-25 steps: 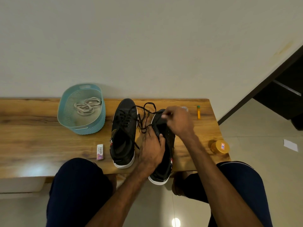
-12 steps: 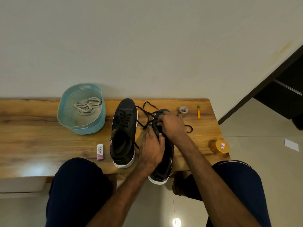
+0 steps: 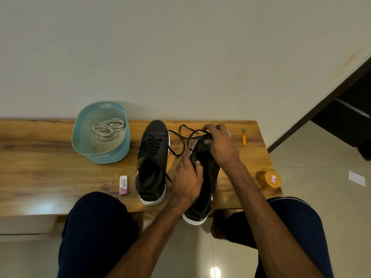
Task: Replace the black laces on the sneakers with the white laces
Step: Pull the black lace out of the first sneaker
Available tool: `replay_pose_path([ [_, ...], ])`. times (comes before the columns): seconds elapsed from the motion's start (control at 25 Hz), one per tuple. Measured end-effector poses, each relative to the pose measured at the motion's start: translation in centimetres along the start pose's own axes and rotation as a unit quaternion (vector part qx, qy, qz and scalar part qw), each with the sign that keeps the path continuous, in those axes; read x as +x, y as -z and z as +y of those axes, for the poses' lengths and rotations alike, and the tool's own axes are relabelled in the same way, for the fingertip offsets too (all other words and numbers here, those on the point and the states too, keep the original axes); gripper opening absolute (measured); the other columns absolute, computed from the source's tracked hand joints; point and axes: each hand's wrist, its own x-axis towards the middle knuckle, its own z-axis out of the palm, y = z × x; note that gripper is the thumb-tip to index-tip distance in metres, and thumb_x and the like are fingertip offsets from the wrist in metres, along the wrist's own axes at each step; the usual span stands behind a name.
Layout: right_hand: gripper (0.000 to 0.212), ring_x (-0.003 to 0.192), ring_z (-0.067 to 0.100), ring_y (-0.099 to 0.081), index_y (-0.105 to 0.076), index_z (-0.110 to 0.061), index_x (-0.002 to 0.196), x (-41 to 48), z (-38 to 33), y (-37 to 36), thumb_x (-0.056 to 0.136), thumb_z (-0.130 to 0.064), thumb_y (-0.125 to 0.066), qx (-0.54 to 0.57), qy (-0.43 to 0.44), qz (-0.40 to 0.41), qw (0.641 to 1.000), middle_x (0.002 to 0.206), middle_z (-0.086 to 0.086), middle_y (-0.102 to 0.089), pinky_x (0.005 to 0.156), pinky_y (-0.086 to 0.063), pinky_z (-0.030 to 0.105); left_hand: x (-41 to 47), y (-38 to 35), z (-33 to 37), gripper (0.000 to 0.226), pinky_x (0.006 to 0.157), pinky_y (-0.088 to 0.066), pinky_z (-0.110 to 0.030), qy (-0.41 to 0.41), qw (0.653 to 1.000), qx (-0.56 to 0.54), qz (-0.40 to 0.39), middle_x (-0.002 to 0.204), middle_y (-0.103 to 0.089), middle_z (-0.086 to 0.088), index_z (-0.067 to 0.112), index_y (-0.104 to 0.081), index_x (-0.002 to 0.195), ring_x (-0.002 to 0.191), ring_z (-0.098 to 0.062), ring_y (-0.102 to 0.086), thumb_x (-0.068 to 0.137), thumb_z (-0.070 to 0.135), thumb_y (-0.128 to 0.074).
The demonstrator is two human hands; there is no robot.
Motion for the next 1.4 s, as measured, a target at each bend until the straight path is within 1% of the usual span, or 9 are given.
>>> replay_pose_path([
  [0.4,0.025,0.100,0.026,-0.063,-0.062,-0.008,0.109,-0.1,1.6,6.9,0.089,0.007,-0.060,-0.008,-0.009,0.269,0.963,0.103,0.013,-0.065,0.069,-0.046,0.033,0.1,0.0,0.3,0.048,0.102,-0.046,-0.038,0.021,0.999,-0.048,0.006,0.133,-0.055,-0.010,0.009,-0.037,0.144,0.123,-0.024,-0.053,0.102,0.032,-0.036],
  [0.64,0.034,0.128,0.027,-0.040,-0.062,-0.018,0.126,0.1,0.6,1.9,0.093,-0.026,-0.066,-0.161,-0.002,-0.061,0.985,0.134,0.006,-0.051,0.100,-0.044,0.046,0.0,0.0,0.5,0.043,0.093,-0.048,-0.039,-0.009,0.997,-0.076,0.002,0.123,-0.060,-0.003,0.019,-0.040,0.138,0.111,-0.021,-0.057,0.098,0.035,-0.036],
  [0.8,0.024,0.121,0.025,-0.050,-0.064,-0.018,0.115,-0.4,-0.5,-2.0,0.092,-0.023,-0.063,-0.194,0.047,-0.100,0.975,0.122,0.004,-0.058,0.097,-0.042,0.044,0.0,0.1,0.5,0.041,0.090,-0.046,-0.035,-0.011,0.997,-0.077,-0.005,0.128,-0.058,-0.002,0.020,-0.039,0.140,0.115,-0.021,-0.056,0.101,0.033,-0.040],
  [0.92,0.006,0.096,0.023,-0.066,-0.063,-0.014,0.089,-0.2,-0.4,-1.6,0.094,-0.018,-0.062,0.091,-0.049,-0.032,0.994,0.095,0.002,-0.069,0.082,-0.052,0.035,-0.1,0.2,0.8,0.038,0.082,-0.040,-0.028,-0.014,0.996,-0.085,-0.002,0.123,-0.059,-0.002,0.018,-0.042,0.139,0.111,-0.021,-0.057,0.103,0.030,-0.039],
  [1.04,0.017,0.094,0.026,-0.073,-0.052,-0.010,0.084,-0.3,-1.9,-0.4,0.101,-0.008,-0.050,0.511,-0.136,0.019,0.848,0.103,0.008,-0.075,0.081,-0.059,0.039,-0.2,0.2,1.2,0.037,0.080,-0.042,-0.030,0.000,0.995,-0.101,0.019,0.119,-0.062,-0.003,0.017,-0.045,0.137,0.107,-0.021,-0.059,0.104,0.030,-0.037],
  [1.12,0.018,0.094,0.030,-0.073,-0.050,-0.010,0.085,-0.4,-2.1,-0.2,0.103,-0.010,-0.046,0.581,-0.155,0.036,0.798,0.105,0.011,-0.074,0.083,-0.057,0.044,-0.1,0.4,1.1,0.034,0.077,-0.044,-0.032,0.007,0.993,-0.111,0.034,0.111,-0.064,-0.003,0.017,-0.048,0.133,0.100,-0.021,-0.060,0.104,0.030,-0.034],
  [1.24,0.015,0.093,0.028,-0.067,-0.059,-0.012,0.090,-0.3,-0.4,-0.3,0.094,-0.026,-0.052,0.141,-0.106,0.042,0.984,0.099,0.008,-0.070,0.077,-0.056,0.040,0.0,0.6,0.9,0.032,0.079,-0.046,-0.036,0.005,0.992,-0.119,0.040,0.107,-0.063,-0.005,0.015,-0.049,0.131,0.099,-0.024,-0.061,0.105,0.026,-0.032],
  [1.32,0.032,0.107,0.031,-0.057,-0.058,-0.010,0.111,-0.2,0.3,-0.7,0.085,-0.027,-0.060,-0.135,-0.047,-0.031,0.989,0.116,0.010,-0.058,0.081,-0.054,0.042,-0.1,0.5,1.0,0.037,0.084,-0.044,-0.032,0.000,0.995,-0.097,0.035,0.118,-0.063,-0.006,0.013,-0.046,0.137,0.107,-0.024,-0.059,0.105,0.026,-0.033],
  [1.4,0.045,0.121,0.033,-0.047,-0.053,-0.012,0.127,-0.1,0.1,-1.2,0.086,-0.028,-0.064,-0.157,-0.020,-0.083,0.984,0.129,0.010,-0.049,0.093,-0.050,0.047,0.1,0.2,1.0,0.042,0.091,-0.045,-0.034,0.004,0.996,-0.085,0.029,0.129,-0.060,-0.007,0.013,-0.042,0.142,0.116,-0.024,-0.057,0.105,0.028,-0.033],
])
